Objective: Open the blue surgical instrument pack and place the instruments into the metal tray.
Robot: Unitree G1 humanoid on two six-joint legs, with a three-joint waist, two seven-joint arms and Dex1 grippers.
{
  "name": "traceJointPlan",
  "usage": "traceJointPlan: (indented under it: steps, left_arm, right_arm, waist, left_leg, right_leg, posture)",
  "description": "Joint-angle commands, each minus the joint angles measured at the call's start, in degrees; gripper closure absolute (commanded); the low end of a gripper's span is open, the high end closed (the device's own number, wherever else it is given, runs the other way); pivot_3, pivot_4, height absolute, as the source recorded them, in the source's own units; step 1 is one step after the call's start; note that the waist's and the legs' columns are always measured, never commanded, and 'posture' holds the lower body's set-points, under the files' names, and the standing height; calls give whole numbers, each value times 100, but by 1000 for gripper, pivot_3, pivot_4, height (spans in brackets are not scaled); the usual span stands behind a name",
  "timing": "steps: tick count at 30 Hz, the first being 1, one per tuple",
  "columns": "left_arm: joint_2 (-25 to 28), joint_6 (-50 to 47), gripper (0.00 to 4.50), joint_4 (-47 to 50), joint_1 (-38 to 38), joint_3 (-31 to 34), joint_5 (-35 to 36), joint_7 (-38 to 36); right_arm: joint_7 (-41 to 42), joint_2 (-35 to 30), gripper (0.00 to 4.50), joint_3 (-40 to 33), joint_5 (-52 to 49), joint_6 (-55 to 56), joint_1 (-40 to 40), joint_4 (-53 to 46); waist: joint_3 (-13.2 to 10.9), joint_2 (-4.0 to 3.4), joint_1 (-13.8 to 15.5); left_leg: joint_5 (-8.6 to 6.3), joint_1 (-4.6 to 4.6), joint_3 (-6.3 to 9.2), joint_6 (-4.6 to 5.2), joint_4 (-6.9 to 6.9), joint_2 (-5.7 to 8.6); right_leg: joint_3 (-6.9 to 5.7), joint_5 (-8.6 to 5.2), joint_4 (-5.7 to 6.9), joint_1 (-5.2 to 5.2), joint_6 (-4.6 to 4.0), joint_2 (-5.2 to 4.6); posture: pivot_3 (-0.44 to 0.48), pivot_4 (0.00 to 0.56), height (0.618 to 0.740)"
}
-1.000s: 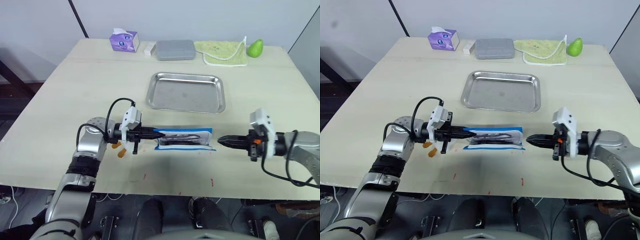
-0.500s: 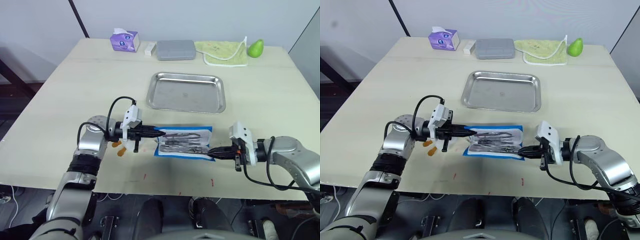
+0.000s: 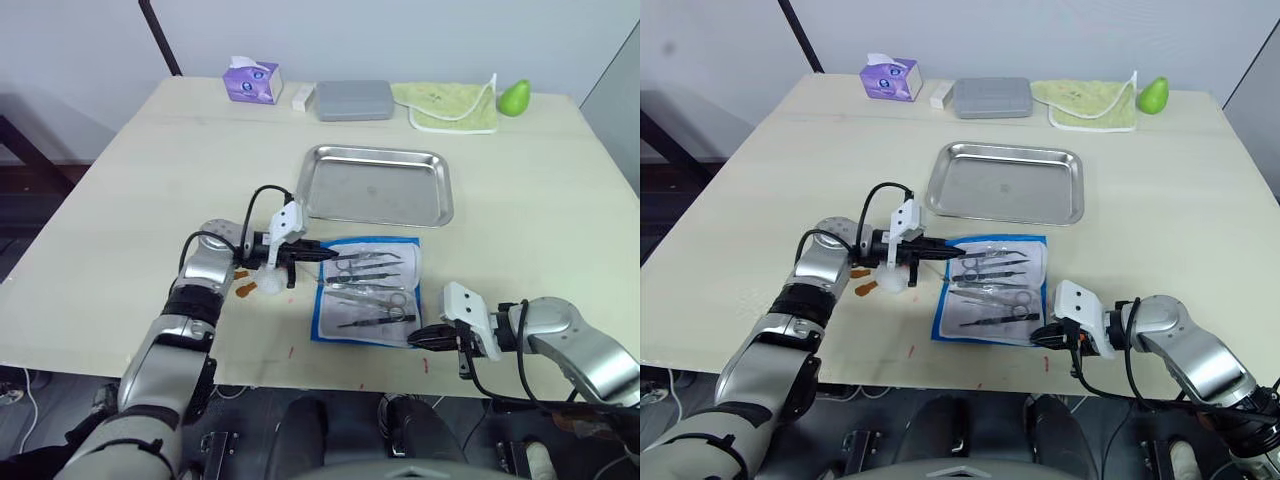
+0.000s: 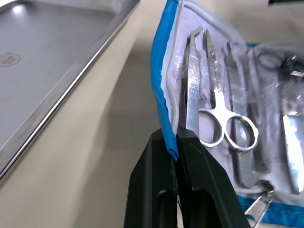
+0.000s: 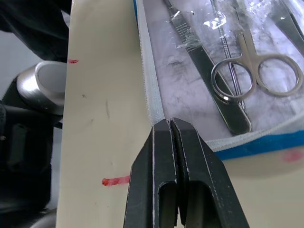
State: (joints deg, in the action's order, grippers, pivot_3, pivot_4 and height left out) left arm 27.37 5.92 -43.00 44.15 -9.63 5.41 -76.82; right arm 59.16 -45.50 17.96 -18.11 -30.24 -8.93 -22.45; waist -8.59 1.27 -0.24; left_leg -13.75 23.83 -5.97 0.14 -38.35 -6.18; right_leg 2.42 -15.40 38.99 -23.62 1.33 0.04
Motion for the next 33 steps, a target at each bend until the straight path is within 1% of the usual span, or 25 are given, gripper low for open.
traceJointPlan:
  steps: [1,12,18,28,33]
  left_arm:
    - [-135,284,4500,-392,185,-148,-291,160]
    - [-207,360,4500,-745,369,-186,-596,276]
    - [-165,204,4500,-555,296,-138,-510,137]
    - [-121,3,4500,-295,169,-98,-452,101]
    - [-87,-89,4500,-191,125,-65,-377,66]
  right_arm:
    - [-24,10,4462,112,190,56,98,102]
    - [-62,138,4462,51,231,145,94,210]
    - [-80,222,4462,-30,169,207,157,230]
    - [-40,272,4462,-116,96,168,175,164]
    - [25,288,4462,-298,-190,9,141,48]
  waist:
    - [1,0,2]
    - [11,3,4]
    - [13,4,2]
    - [13,4,-6]
    - [13,4,-9]
  left_leg:
    - [0,0,0,0,0,0]
    - [0,-4,4,0,0,0]
    - [0,-4,5,0,-1,0]
    - [0,-4,6,0,0,0]
    - [0,-2,5,0,0,0]
  right_leg:
    - [0,0,0,0,0,0]
    - [-2,0,2,5,0,0]
    - [-3,0,3,6,0,0]
    - [-3,0,3,6,0,1]
    - [-3,0,2,5,0,1]
  posture:
    - [0,150,740]
    - [0,150,740]
    - [0,150,740]
    - [0,150,740]
    - [0,150,740]
